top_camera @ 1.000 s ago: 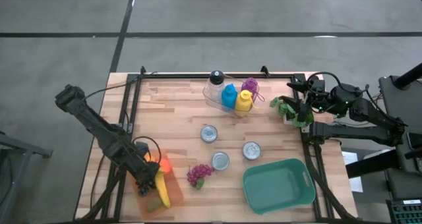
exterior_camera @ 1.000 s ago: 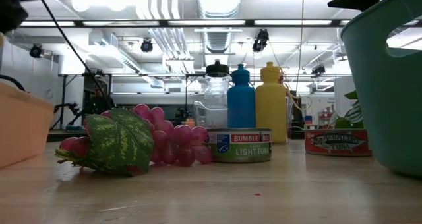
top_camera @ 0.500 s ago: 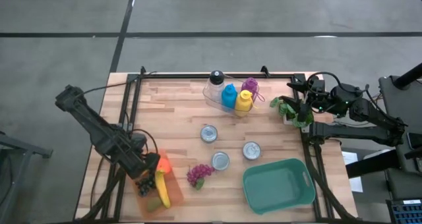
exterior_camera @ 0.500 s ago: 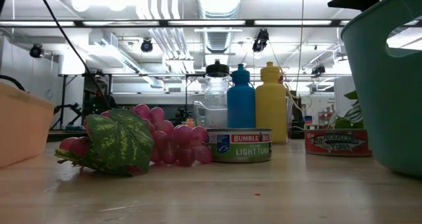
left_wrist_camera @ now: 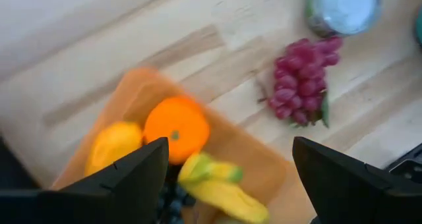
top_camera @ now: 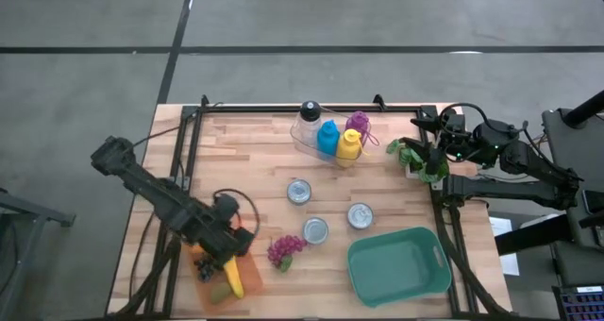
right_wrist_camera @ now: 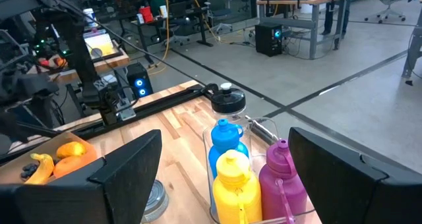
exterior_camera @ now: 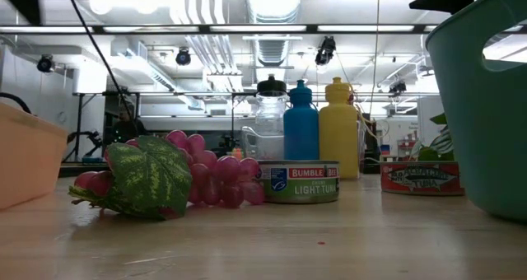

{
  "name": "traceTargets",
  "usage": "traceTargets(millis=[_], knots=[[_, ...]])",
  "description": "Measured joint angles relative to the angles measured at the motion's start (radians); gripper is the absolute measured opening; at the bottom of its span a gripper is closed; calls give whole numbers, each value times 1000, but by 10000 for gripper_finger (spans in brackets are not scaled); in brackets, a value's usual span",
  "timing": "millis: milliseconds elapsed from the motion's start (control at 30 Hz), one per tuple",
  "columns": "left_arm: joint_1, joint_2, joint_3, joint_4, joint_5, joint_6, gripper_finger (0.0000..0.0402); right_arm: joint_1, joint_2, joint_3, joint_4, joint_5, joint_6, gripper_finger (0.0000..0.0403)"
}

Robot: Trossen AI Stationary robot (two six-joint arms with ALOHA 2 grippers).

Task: Pick & Place Food Item
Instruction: Put the purple grapes into the orange bin

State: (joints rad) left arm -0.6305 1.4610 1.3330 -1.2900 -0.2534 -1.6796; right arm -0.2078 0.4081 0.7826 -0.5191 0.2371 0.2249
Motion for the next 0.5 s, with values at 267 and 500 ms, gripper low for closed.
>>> traceTargets(millis=[267, 500], knots=[[114, 191, 195, 42, -5, 335, 328, 0, 0, 0, 0, 0, 0, 329], [187, 327, 290, 116, 76, 502, 328, 0, 0, 0, 0, 0, 0, 329]])
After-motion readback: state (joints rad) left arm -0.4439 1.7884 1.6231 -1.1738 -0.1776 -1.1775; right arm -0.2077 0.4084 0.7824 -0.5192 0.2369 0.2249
